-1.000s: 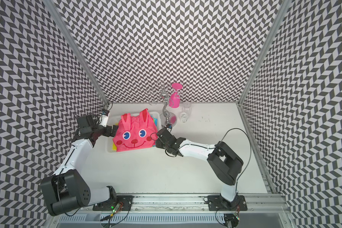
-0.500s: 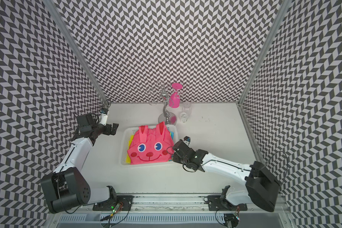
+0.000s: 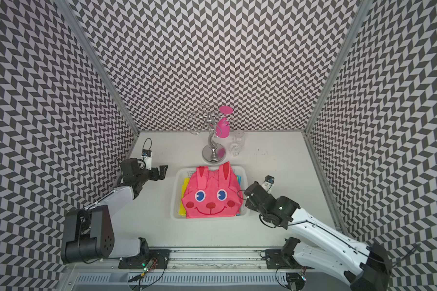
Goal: Put the folded raincoat in the basket
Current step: Move the basket to the center of the board, then reset both arms
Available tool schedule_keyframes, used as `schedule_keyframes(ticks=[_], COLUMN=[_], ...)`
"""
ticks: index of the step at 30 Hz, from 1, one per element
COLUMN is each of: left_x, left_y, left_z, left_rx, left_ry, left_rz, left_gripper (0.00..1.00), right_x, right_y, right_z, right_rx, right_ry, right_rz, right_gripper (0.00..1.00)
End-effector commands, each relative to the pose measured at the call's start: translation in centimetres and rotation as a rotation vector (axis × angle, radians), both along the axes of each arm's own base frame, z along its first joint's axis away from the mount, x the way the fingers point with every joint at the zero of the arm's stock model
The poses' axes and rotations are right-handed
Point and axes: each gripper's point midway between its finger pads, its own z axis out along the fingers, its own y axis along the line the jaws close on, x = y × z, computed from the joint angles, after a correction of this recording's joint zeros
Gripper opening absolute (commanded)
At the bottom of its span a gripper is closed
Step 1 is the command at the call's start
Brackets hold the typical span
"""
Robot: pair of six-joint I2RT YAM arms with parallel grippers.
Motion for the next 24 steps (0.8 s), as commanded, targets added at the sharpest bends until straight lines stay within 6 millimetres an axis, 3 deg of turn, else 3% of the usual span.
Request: schedule_keyframes(ticks=[1, 6, 11, 15, 17, 20, 24], left_x=[1.2, -1.2, -3.1, -2.0, -1.5, -1.5, -1.3], left_y=[-0.4, -2.0, -2.2, -2.1, -1.9, -1.8, -1.6], left_z=[1.9, 3.1, 4.7, 3.0, 2.2, 2.4, 2.1], left_rx=[-0.014, 0.006, -0.003, 0.001, -0.002, -0.002, -0.003], left_ry=[-0.158, -0.392, -0.52, -0.524, -0.457, -0.476, -0.456], left_rz=[0.045, 0.0, 0.019, 0.034, 0.044, 0.053, 0.065], left_gripper=[1.0, 1.0, 1.0, 0.99, 0.99, 1.0, 0.99], right_x=[4.6, 10.6, 14.8, 15.8, 15.9, 16.4, 16.8], right_y=[-1.3, -3.7, -8.3, -11.3, -12.2, -11.5, -11.9], right_z=[3.9, 5.2, 3.7, 2.1, 2.6, 3.4, 4.8], right_rx=[-0.01, 0.009, -0.187, -0.295, -0.35, -0.427, -0.46], right_ry=[-0.177, -0.35, -0.432, -0.572, -0.673, -0.754, -0.87], right_rz=[0.024, 0.01, -0.03, -0.088, -0.113, 0.023, 0.008], right_gripper=[0.78, 0.92, 0.99, 1.0, 1.0, 1.0, 1.0])
